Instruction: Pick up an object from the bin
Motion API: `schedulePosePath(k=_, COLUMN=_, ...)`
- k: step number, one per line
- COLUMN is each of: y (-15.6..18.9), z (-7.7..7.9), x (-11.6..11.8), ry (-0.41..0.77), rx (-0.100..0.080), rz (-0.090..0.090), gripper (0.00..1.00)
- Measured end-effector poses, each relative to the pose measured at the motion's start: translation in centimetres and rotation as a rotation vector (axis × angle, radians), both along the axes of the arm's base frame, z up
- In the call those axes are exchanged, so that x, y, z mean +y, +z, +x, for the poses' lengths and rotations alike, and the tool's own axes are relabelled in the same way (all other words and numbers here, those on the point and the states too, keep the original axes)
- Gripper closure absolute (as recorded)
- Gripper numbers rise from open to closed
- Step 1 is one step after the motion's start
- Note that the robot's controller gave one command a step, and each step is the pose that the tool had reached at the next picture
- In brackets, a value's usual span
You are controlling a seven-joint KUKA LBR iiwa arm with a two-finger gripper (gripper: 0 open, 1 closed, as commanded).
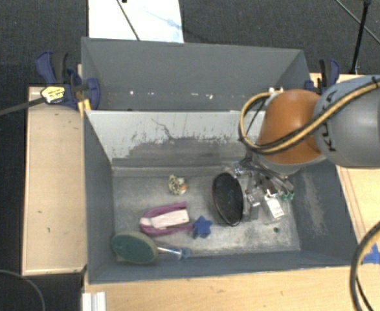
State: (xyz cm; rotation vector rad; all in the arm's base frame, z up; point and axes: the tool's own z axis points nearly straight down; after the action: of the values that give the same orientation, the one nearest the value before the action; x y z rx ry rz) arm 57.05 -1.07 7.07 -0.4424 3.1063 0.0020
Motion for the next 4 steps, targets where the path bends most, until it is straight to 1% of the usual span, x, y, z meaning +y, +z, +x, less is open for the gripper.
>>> schedulePosePath(k=1, y=0.0, z=0.0, x=-0.1, ry=0.0, rx=0.0, rz=-0.001, gripper=1.0)
schedulePosePath(k=2, y=0.0, z=0.0, x=-0.1, ry=0.002, rx=0.0, rz=-0.001, gripper=0.0)
schedulePosePath(k=3, y=0.2, z=-0.3, x=5.5, ry=0.257, rx=-0.001, rz=0.0, gripper=0.0)
schedulePosePath(k=4, y=0.2, z=-0.3, x=5.3, ry=0.255, rx=-0.002, rz=-0.001, gripper=1.0)
